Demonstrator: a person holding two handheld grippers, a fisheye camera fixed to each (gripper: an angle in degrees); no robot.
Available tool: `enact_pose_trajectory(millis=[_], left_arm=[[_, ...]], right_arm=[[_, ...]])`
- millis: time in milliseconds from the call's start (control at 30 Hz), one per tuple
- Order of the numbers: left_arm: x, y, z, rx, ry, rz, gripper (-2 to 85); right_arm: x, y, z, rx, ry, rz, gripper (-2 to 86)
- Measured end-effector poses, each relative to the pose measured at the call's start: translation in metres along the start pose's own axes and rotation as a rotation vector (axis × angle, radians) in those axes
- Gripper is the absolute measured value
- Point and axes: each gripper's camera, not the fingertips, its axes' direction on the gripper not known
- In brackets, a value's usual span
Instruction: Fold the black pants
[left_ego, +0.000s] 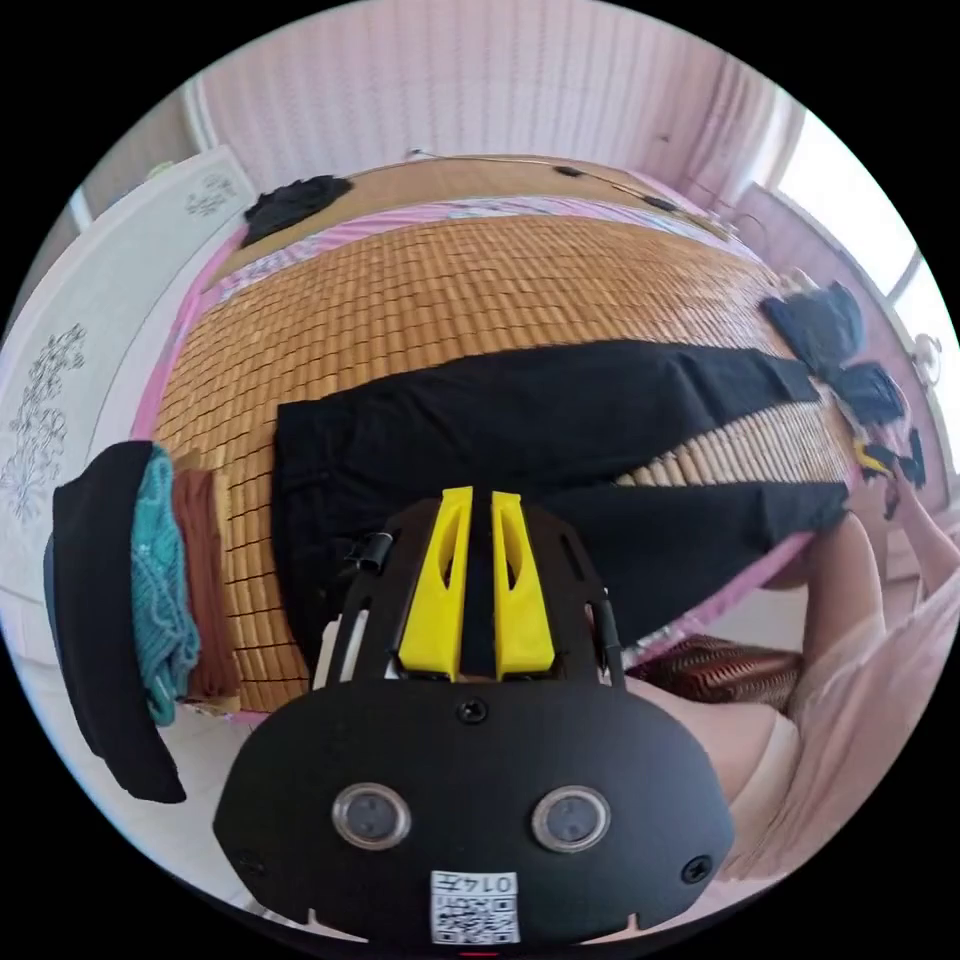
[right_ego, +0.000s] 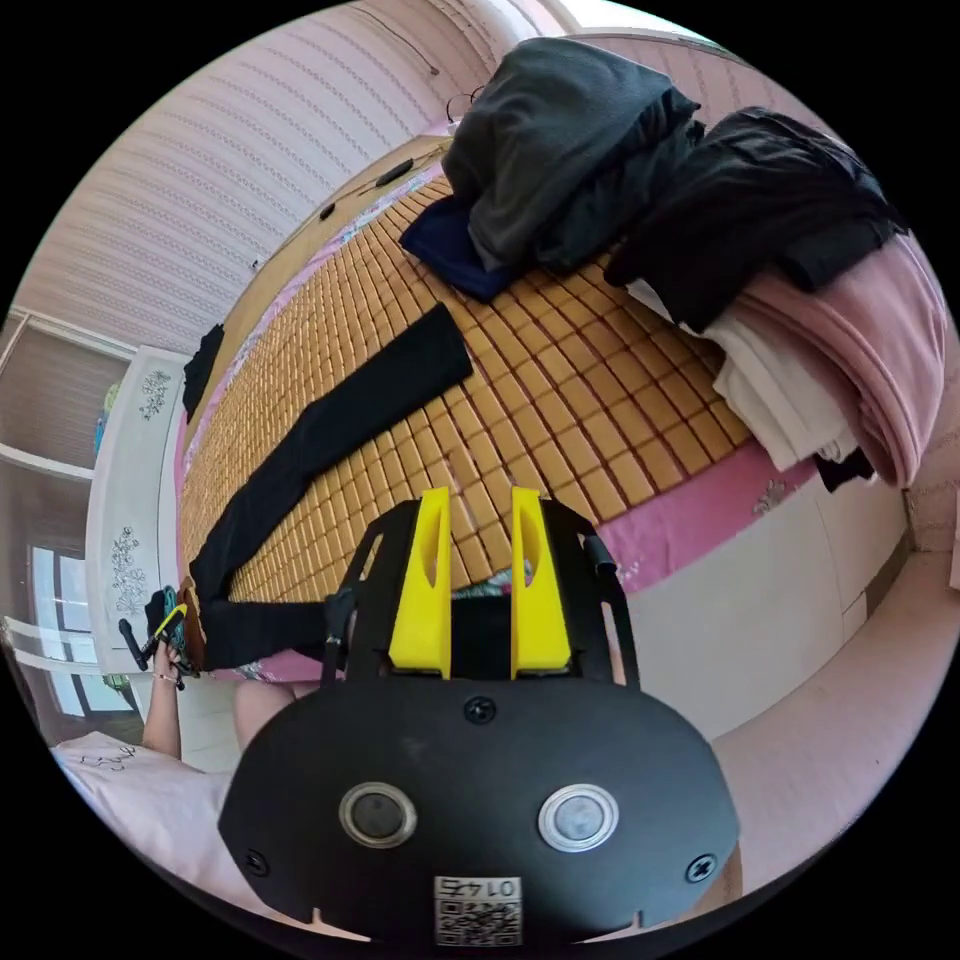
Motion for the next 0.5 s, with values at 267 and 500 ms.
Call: enact_pose_trajectory(millis=[267, 500], left_arm=[[0.208, 0.031, 0.056, -0.135, 0.359, 0.28, 7.8], [0.253, 0.014, 0.087, -0.21, 0.161, 0.384, 5.1]], right_arm=[[0.047, 0.026, 0.041, -0.152, -0.132, 0.173, 16.0], [0.05, 0.011, 0.047, -0.11, -0.169, 0.198, 10.0]])
